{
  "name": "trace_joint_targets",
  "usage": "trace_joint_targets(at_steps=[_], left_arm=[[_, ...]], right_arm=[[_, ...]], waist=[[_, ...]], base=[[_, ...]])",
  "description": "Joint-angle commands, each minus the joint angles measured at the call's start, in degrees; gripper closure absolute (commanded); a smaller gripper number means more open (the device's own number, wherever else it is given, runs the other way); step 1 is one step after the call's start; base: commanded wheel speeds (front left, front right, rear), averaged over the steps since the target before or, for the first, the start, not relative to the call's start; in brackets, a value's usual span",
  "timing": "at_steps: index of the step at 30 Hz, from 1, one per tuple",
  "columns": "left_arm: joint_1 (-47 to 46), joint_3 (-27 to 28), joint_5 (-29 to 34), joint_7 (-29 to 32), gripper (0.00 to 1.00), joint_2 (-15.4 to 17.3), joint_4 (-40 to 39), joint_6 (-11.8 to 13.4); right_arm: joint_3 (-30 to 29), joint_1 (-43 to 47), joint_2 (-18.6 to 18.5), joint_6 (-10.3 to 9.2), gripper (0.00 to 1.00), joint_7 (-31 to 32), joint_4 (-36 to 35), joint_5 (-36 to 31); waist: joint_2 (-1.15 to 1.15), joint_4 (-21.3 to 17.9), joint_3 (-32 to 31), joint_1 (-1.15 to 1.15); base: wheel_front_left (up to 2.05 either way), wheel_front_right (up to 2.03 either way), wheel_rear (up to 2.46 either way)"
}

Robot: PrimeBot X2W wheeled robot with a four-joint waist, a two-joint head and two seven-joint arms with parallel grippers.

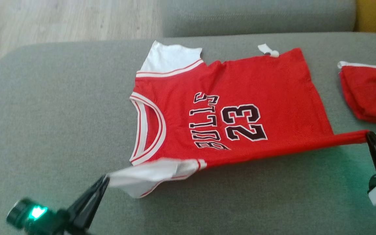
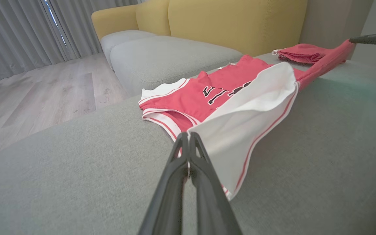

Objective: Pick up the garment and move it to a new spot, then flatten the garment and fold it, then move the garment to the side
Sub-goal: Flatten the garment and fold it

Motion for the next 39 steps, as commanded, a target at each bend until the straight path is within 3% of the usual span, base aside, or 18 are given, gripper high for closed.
trace_joint_targets(at_steps=[1,14,21,29,30,31,34,39], left_arm=[[-5.6,2.2,0.6,0.1,1.0,0.4,-0.4,0.1],[-24.0,-1.0,5.8,-1.0,1.0,-6.9,13.7,-4.1],[-32.5,-1.1,9.6,-1.9,1.0,-8.8,20.7,-4.9],[-37.8,-0.2,13.5,-2.0,1.0,-11.0,22.5,-5.7],[-38.2,0.2,13.6,-2.0,0.58,-11.9,23.8,-5.8],[-38.1,0.7,13.2,-2.0,0.0,-12.4,24.4,-5.8],[-35.6,2.8,11.1,-2.0,0.0,-14.0,25.3,-5.0],[-24.0,6.7,0.3,-2.0,0.0,-20.2,23.1,-5.2]], right_arm=[[-1.7,-0.6,-0.9,0.4,1.0,0.6,-2.0,-1.6],[-6.0,-8.7,4.5,0.4,1.0,6.8,-0.6,-9.5],[-5.4,-14.2,4.7,0.4,1.0,6.6,2.5,-10.9],[-4.3,-17.8,4.7,0.4,1.0,5.2,5.7,-11.0],[-3.8,-18.4,5.1,0.4,0.44,4.9,6.6,-10.7],[-3.6,-18.8,5.4,0.4,0.0,4.6,6.9,-10.4],[-2.8,-19.5,6.2,0.4,0.0,3.0,7.5,-10.0],[-2.7,-18.8,7.3,0.4,0.0,0.4,8.4,-8.9]], waist=[[0.0,0.5,1.9,0.01],[0.0,2.8,8.4,0.01],[0.0,3.5,11.0,0.01],[0.0,4.1,13.4,0.01],[0.0,4.1,13.6,0.01],[0.0,4.0,13.7,0.01],[0.0,3.4,13.4,0.01],[0.0,2.4,12.1,0.01]], base=[[0.0,0.0,0.0],[0.0,0.0,0.0],[0.0,0.0,0.0],[0.0,0.0,0.0],[0.0,0.0,0.0],[0.0,0.0,0.0],[0.0,0.0,0.0],[0.0,0.0,0.0]])
